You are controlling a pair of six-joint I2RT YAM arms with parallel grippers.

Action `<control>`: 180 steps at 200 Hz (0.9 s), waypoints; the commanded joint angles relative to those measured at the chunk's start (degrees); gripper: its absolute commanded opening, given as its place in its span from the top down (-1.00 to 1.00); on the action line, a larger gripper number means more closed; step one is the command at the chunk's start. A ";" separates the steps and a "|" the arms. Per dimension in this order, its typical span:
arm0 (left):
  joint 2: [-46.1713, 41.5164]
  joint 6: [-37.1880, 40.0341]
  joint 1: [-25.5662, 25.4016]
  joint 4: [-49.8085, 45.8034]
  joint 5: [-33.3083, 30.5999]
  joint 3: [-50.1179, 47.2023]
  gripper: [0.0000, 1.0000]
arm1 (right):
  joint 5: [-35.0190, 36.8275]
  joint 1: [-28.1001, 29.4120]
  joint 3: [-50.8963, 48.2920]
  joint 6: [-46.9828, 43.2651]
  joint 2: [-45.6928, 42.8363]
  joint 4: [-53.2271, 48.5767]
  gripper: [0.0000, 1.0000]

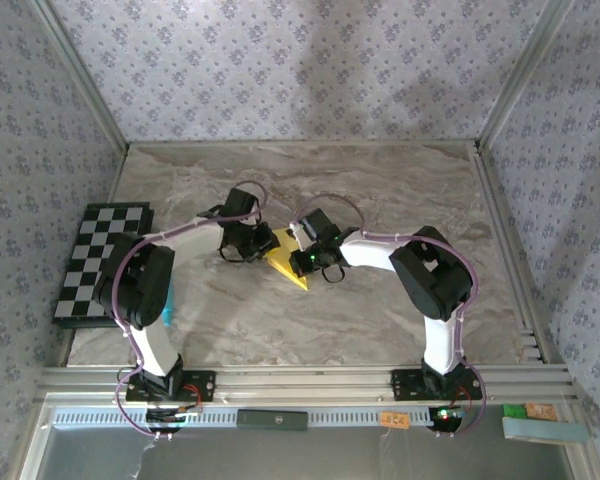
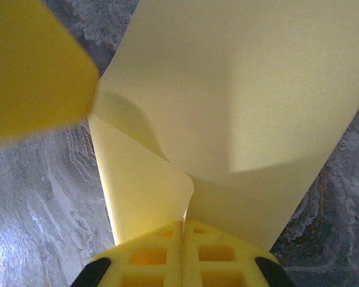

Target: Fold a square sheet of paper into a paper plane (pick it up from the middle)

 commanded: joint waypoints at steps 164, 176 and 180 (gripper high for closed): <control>-0.29 -4.64 -2.14 10.40 3.51 -7.26 0.84 | 0.26 -0.44 0.81 0.95 2.70 -4.46 1.00; -0.20 -4.54 -2.20 10.22 3.38 -7.40 0.84 | 0.33 -0.37 0.86 0.97 2.77 -4.58 1.00; -0.10 -4.49 -2.17 10.22 3.36 -7.51 0.85 | 0.39 -0.37 0.86 1.01 2.77 -4.58 1.00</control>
